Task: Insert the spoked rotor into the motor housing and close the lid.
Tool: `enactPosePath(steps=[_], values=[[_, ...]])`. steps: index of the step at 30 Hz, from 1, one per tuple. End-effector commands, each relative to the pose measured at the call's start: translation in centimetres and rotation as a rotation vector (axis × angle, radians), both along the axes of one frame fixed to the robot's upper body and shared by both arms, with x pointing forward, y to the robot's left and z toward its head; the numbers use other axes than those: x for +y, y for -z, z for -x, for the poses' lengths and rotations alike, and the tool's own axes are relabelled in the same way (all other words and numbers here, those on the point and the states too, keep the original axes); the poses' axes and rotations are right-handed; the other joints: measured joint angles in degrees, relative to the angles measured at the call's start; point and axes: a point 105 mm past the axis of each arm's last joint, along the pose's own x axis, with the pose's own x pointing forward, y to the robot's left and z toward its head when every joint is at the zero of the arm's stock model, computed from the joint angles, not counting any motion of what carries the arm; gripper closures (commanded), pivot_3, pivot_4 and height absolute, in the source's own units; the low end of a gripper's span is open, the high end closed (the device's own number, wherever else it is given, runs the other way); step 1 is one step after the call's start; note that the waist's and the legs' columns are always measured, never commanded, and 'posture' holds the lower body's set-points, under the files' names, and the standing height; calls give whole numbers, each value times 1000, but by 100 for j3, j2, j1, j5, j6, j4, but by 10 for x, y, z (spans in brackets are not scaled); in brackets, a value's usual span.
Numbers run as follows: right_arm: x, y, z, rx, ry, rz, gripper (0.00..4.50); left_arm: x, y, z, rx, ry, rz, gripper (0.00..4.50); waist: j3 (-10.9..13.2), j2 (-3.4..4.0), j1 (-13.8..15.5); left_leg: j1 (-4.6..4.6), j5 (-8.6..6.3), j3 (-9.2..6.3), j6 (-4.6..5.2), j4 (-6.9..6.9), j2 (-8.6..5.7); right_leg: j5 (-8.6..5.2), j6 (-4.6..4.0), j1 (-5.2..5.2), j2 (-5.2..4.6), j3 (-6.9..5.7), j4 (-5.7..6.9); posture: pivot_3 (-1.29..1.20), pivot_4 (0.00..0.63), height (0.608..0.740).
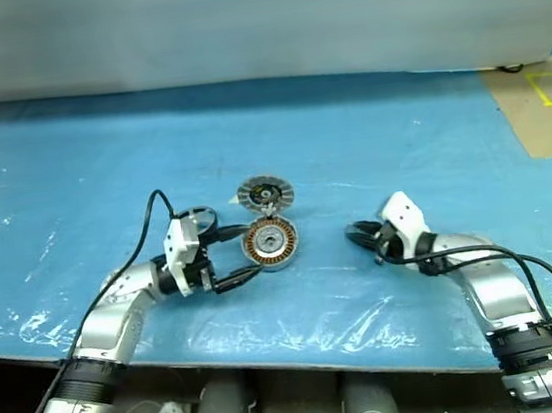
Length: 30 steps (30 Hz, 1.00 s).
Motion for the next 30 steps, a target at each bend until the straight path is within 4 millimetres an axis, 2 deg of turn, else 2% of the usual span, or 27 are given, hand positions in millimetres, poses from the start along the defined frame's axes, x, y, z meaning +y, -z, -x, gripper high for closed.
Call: enactPosePath(steps=[1, 4, 9, 14, 20, 30], values=[[34, -26, 8, -39, -180, -28, 3850, 8, -12, 2, -45, -33, 11, 0, 0, 0, 12, -2, 0, 0, 0, 0, 0, 0, 0, 0, 0, -2, 0, 0, 150, 740], [51, -31, 9, -31, -256, -21, 3850, 13, -10, 3, -43, -58, 4, 0, 0, -1, 44, -6, 0, 3, 0, -2, 3, -1, -1, 3, 4, -13, -3, 0, 150, 740], [74, -27, 4, -24, -324, 11, 3850, 20, -11, 5, -48, -102, 2, 0, 0, -1, 21, -13, 0, 3, 0, 1, 1, 0, 0, 1, -2, -11, -5, 0, 150, 740], [88, -18, -8, -30, -332, 44, 3850, 23, -10, 9, -51, -135, 1, 0, 0, -1, 16, -11, 0, 3, -2, 1, 2, 0, 0, 0, 3, -12, -2, 0, 150, 740], [91, -4, -12, -28, -347, 97, 3850, 27, -10, 12, -52, -165, 0, 0, 0, -1, 15, -16, 2, 4, -5, 2, -1, 0, 0, -1, 2, -12, -3, 0, 150, 740], [97, 2, -13, -42, -365, 127, 3850, 29, -9, 14, -49, -181, -2, 0, 0, -1, 12, -11, 1, 4, -3, 6, 2, 0, 0, -1, 4, -9, 5, 0, 150, 740]])
